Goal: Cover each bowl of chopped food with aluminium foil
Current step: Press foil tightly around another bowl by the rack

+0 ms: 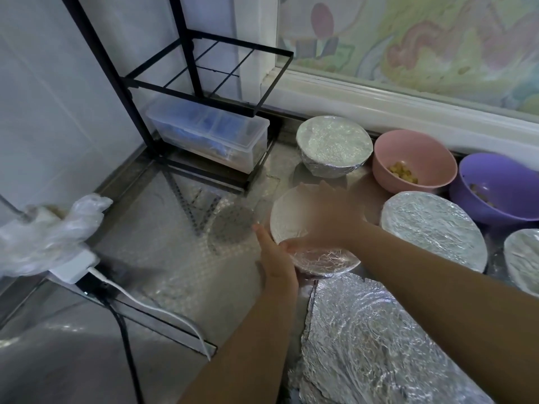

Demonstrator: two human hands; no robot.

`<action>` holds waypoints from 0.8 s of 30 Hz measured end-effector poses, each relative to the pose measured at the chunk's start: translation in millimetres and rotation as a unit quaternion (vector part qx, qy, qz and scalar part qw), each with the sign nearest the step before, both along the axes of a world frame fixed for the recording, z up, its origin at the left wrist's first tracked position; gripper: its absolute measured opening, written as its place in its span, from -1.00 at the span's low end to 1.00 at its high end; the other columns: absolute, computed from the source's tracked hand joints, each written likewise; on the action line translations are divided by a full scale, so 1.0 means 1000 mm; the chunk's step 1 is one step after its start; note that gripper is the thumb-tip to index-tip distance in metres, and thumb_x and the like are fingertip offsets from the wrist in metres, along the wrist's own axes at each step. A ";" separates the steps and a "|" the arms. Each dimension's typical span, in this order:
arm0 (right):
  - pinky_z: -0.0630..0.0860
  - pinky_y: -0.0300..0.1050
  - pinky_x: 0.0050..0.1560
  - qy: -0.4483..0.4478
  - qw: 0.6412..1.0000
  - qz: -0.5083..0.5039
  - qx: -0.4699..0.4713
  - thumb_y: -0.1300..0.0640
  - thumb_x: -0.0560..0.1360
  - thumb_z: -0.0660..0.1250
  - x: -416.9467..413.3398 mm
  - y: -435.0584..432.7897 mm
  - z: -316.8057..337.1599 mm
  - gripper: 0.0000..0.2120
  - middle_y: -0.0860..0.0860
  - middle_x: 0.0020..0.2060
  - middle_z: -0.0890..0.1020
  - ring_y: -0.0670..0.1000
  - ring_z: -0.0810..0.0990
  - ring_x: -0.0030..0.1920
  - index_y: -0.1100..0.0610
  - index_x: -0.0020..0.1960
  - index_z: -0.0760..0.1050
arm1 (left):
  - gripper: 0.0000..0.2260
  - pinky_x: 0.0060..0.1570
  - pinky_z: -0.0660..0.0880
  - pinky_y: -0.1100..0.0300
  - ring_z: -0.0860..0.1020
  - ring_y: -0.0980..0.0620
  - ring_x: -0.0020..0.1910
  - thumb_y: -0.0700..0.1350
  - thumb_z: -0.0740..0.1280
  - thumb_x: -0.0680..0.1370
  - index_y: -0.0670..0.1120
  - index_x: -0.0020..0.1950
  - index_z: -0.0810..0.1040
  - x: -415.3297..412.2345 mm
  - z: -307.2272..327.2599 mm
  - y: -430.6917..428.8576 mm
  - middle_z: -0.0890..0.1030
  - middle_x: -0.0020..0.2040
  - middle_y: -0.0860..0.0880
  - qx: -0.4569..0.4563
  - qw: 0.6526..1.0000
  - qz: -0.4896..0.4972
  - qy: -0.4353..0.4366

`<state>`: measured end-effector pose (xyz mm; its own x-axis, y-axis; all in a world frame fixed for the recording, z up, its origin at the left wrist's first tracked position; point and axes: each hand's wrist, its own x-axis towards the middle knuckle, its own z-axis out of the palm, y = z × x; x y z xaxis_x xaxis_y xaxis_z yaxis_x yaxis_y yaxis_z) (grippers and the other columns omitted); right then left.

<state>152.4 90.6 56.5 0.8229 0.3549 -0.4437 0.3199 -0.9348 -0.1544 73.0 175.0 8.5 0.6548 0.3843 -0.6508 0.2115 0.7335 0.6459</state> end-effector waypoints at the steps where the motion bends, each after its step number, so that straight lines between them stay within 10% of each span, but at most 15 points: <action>1: -0.06 0.62 0.41 0.004 1.000 -0.002 0.007 -0.64 0.13 0.35 0.001 -0.001 0.001 0.33 0.04 0.63 -0.26 0.29 -0.26 0.60 -0.23 0.60 -0.34 | -0.34 0.19 0.56 -0.03 0.62 -0.11 0.15 0.35 -0.02 0.62 -0.11 0.36 0.52 0.000 -0.001 0.001 0.64 0.18 -0.17 0.002 1.000 -0.013 0.001; 3: -0.04 0.61 0.42 0.012 1.000 -0.010 0.016 -0.63 0.15 0.36 0.003 -0.002 0.003 0.31 0.03 0.63 -0.24 0.29 -0.24 0.60 -0.23 0.60 -0.33 | -0.42 -0.05 0.61 0.08 0.68 -0.06 0.00 0.29 -0.05 0.66 -0.07 0.27 0.56 0.000 -0.001 0.007 0.69 0.03 -0.11 0.030 0.998 -0.060 0.001; 10: -0.09 0.61 0.40 0.047 0.998 -0.045 -0.010 -0.65 0.07 0.38 0.004 -0.010 0.012 0.41 0.10 0.60 -0.36 0.32 -0.34 0.58 -0.22 0.58 -0.42 | -0.64 0.16 0.41 0.11 0.53 0.03 0.19 0.12 -0.02 0.71 0.05 0.22 0.52 0.015 0.015 0.044 0.56 0.16 0.04 0.356 0.919 -0.172 -0.005; 13: -0.19 0.63 0.38 0.028 0.999 -0.026 -0.008 -0.68 0.03 0.35 -0.001 -0.012 0.008 0.44 0.11 0.57 -0.44 0.32 -0.44 0.54 -0.22 0.56 -0.46 | -0.76 -0.04 0.53 0.04 0.59 0.00 -0.08 0.05 0.13 0.68 -0.02 0.09 0.54 0.004 0.010 0.054 0.62 -0.05 -0.02 0.399 0.907 -0.137 0.016; 16: -0.16 0.62 0.41 0.038 0.999 -0.016 0.001 -0.68 0.03 0.36 -0.003 -0.013 0.003 0.44 0.10 0.56 -0.45 0.31 -0.44 0.54 -0.22 0.57 -0.45 | -0.89 -0.38 0.40 0.18 0.51 0.05 -0.40 -0.10 0.24 0.63 -0.04 -0.08 0.51 -0.020 0.000 0.052 0.60 -0.23 -0.06 0.298 0.930 -0.202 0.075; 19: -0.14 0.62 0.42 0.051 0.999 -0.015 -0.007 -0.69 0.02 0.34 -0.002 -0.012 0.003 0.44 0.10 0.56 -0.46 0.30 -0.42 0.55 -0.22 0.58 -0.44 | -0.86 -0.56 0.34 0.30 0.44 0.10 -0.49 -0.21 0.26 0.61 -0.14 -0.13 0.55 -0.037 0.005 0.039 0.58 -0.31 -0.05 -0.014 0.972 -0.212 0.100; 24: -0.12 0.63 0.41 0.053 0.998 -0.009 -0.012 -0.70 0.02 0.32 -0.001 -0.014 0.000 0.43 0.09 0.56 -0.47 0.30 -0.42 0.56 -0.22 0.58 -0.42 | -0.80 -0.19 0.63 0.11 0.64 -0.03 -0.17 -0.40 0.17 0.57 -0.21 0.10 0.49 -0.052 0.005 0.020 0.65 -0.08 -0.17 -0.024 0.983 -0.182 0.025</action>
<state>151.1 76.9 56.9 0.7770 0.3287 -0.5368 0.2867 -0.9440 -0.1630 21.4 195.1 13.3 0.7103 0.0976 -0.6970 0.4960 0.6331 0.5942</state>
